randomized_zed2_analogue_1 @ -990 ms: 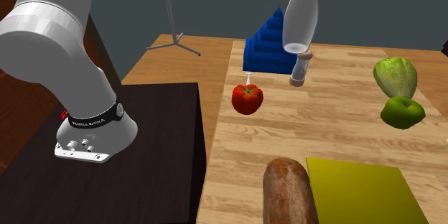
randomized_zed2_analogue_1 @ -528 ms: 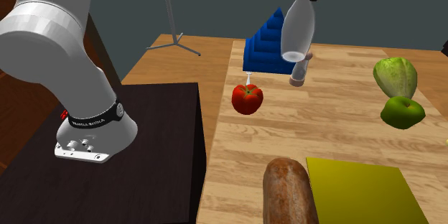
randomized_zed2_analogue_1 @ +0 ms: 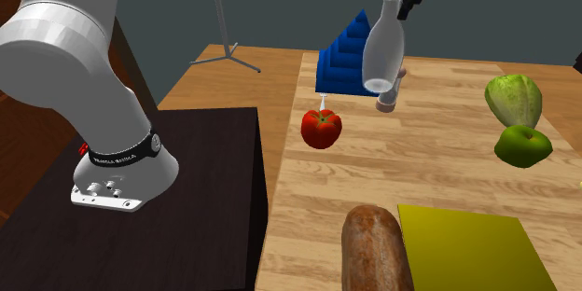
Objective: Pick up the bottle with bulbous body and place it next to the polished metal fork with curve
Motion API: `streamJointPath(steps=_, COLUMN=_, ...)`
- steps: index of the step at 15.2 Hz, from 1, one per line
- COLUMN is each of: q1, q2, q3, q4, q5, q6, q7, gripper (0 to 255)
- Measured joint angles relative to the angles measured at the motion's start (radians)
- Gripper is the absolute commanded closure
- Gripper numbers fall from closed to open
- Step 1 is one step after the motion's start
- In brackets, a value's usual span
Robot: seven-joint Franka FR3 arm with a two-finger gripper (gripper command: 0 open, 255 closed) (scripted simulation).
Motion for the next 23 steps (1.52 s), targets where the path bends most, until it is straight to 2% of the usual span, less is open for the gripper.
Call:
streamJointPath(steps=12, q1=0.0, q2=0.025, q3=-0.001, q4=-0.122, q5=-0.001, q6=0.146, q7=-0.003, gripper=255)
streamJointPath(steps=23, q1=0.001, q2=0.078, q3=-0.003, q4=-0.185, q5=-0.004, q6=0.263, q7=-0.005, gripper=255)
